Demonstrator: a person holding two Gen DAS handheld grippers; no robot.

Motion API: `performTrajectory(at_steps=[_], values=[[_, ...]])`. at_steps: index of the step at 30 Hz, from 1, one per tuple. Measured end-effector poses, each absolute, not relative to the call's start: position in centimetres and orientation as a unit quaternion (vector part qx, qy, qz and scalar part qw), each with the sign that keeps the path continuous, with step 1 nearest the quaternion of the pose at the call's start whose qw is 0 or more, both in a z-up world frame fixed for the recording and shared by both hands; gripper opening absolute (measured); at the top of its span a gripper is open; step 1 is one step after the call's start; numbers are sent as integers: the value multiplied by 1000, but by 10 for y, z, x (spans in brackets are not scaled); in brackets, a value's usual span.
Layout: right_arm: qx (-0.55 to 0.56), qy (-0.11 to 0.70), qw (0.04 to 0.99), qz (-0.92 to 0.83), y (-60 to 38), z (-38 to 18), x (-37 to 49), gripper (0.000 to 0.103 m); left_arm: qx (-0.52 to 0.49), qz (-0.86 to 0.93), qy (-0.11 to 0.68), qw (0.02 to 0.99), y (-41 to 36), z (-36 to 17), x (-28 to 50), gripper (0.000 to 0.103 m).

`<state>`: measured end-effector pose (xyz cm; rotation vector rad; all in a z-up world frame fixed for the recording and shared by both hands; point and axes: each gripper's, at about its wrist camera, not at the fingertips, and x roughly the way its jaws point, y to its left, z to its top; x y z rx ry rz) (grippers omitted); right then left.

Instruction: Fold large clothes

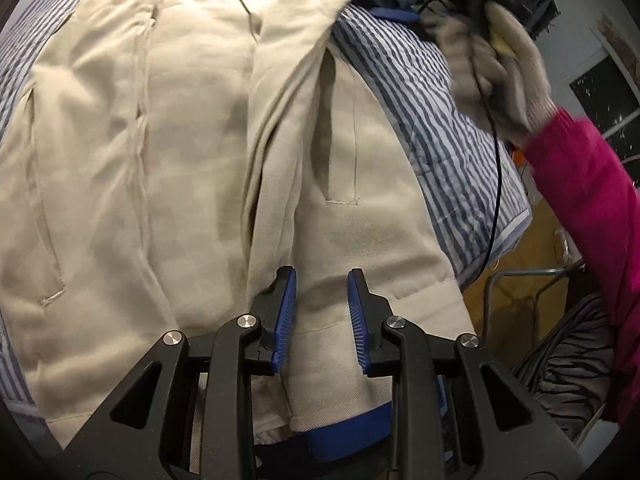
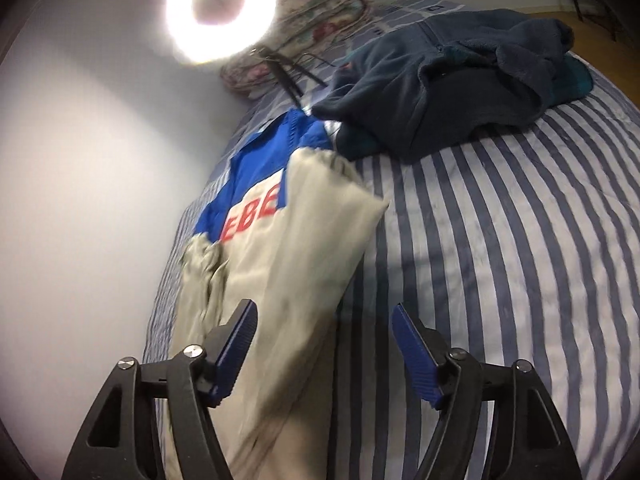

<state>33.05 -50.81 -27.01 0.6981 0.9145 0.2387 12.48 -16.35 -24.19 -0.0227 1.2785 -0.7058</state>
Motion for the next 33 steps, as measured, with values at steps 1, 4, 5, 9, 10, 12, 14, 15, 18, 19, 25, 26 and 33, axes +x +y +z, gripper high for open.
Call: performTrajectory(at_steps=[1,4,5,9,10,12,14,15,18,19,25,26,33], values=[[341,428,830,113,-509,-275,335,77,-6,-324,583,745,-165,-243,124,25],[367,418,823,118,-512,-286,347,77,-12,-326,587,741,-169,-244,126,25],[370,416,822,119,-512,-288,351,76,-15,-326,588,740,-172,-245,125,25],[388,414,810,148,-510,-292,368,47,-19,-328,588,739,-173,-246,126,25],[390,418,806,157,-507,-290,372,28,-19,-328,588,739,-173,-246,126,25],[371,417,815,157,-499,-278,376,17,-20,-328,589,738,-173,-247,126,25],[349,416,825,158,-488,-265,382,7,-22,-330,589,737,-168,-245,126,25],[339,417,828,160,-480,-257,385,6,-22,-332,589,737,-168,-244,124,25],[306,425,837,161,-455,-238,396,4,-15,-335,585,739,-168,-245,120,25],[292,429,839,163,-445,-233,401,3,-14,-336,584,739,-168,-245,120,25],[200,466,845,171,-364,-230,434,3,-20,-340,584,737,-163,-245,118,25],[181,476,844,169,-347,-237,442,2,-20,-341,584,737,-163,-244,118,25],[115,532,824,158,-287,-288,467,8,-19,-342,587,733,-159,-244,121,25]])
